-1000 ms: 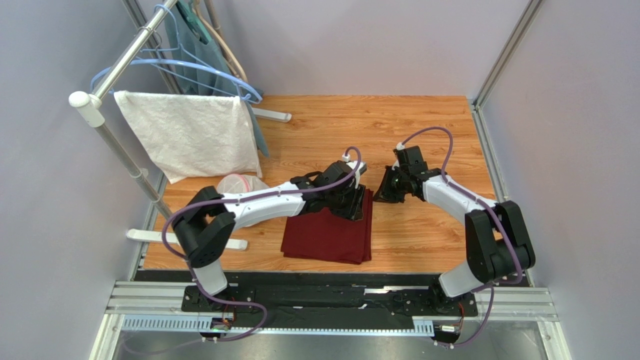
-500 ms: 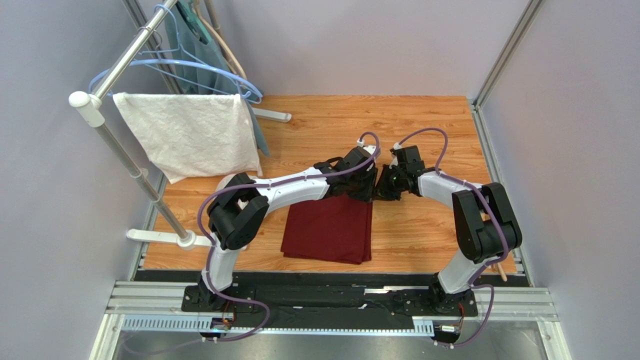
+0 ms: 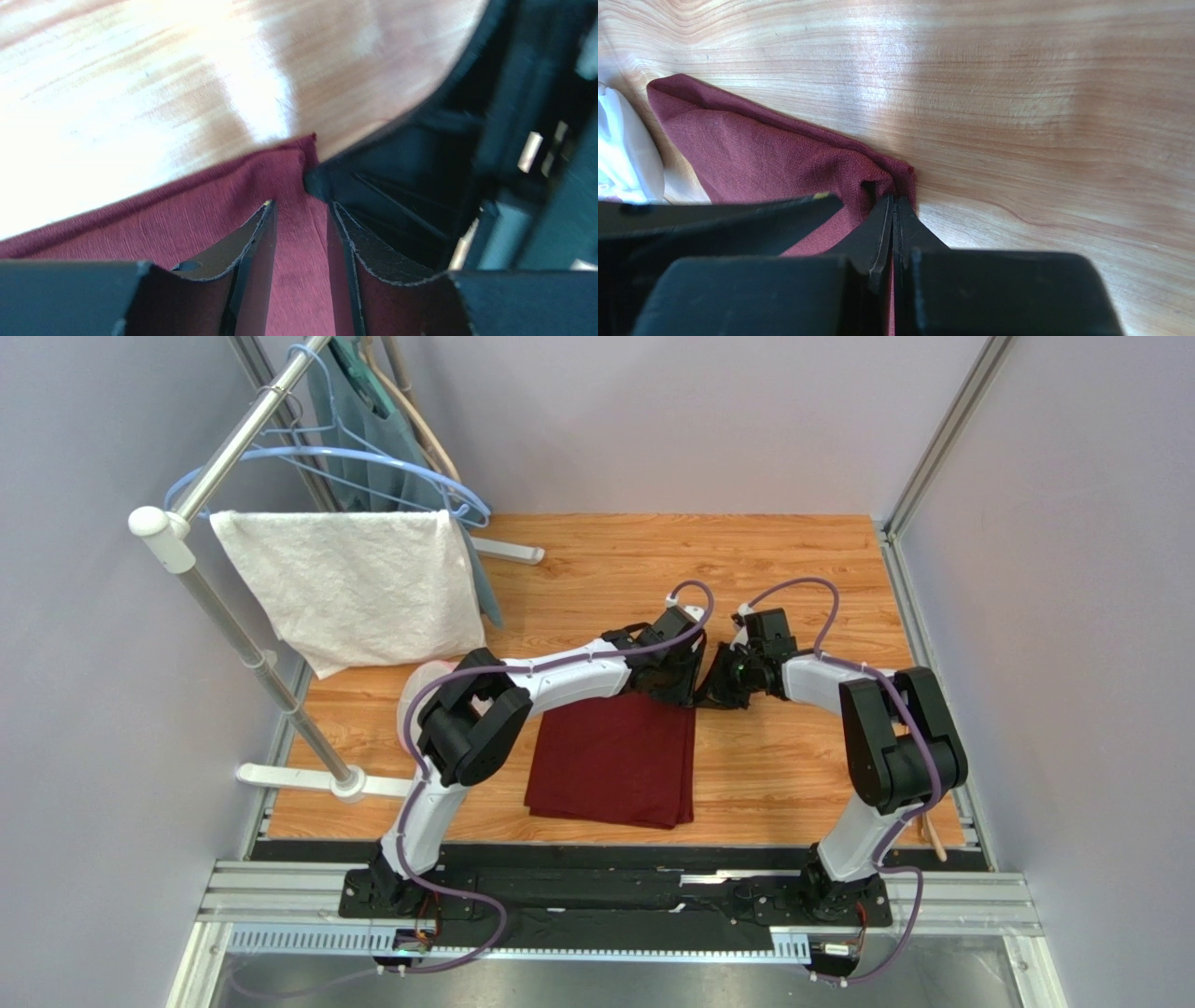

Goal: Fold the napkin into a case and place the utensils inside
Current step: Smooth out the lower triangle-folded napkin at the center of the board.

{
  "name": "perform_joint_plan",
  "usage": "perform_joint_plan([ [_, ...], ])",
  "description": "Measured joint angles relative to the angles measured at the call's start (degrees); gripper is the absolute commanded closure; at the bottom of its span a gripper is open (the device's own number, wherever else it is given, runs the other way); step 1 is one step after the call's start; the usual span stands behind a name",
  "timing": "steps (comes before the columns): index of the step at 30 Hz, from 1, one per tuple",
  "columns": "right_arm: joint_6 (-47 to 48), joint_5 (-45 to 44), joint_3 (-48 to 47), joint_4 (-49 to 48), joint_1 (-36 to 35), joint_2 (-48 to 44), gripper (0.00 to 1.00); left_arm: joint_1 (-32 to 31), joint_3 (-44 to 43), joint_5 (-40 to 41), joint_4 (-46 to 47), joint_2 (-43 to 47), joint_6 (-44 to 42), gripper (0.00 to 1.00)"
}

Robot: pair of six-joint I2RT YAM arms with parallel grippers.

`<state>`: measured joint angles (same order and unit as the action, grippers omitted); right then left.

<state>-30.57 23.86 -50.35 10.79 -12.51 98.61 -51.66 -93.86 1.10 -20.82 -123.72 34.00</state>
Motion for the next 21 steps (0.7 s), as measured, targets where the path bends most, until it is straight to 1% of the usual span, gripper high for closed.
perform_joint_plan([
  [2,0.0,0.4,0.0,-0.4,0.2,0.3,1.00,0.1,-0.7,0.5,-0.3,-0.9,0.0,0.60],
  [5,-0.1,1.2,0.0,-0.9,0.3,0.7,1.00,0.4,-1.7,0.7,-1.1,-2.2,0.0,0.64],
  [7,0.0,1.3,0.1,-1.1,0.3,0.8,1.00,0.6,-2.8,1.0,-1.7,-3.3,0.0,0.71],
  [9,-0.1,1.5,0.1,-1.5,0.3,1.0,1.00,0.8,-3.3,1.0,-1.9,-3.7,0.0,0.88],
  [12,-0.2,2.3,0.1,-2.3,0.4,1.4,1.00,1.1,-3.3,1.2,-2.2,-3.7,-0.3,0.97],
  [14,-0.3,2.5,0.2,-2.6,0.5,1.5,1.00,1.1,-3.3,1.1,-2.2,-3.7,-0.3,1.00],
  [21,-0.5,2.9,0.3,-3.1,0.6,1.7,1.00,1.2,-4.3,0.3,-2.8,-3.7,-0.2,1.00],
])
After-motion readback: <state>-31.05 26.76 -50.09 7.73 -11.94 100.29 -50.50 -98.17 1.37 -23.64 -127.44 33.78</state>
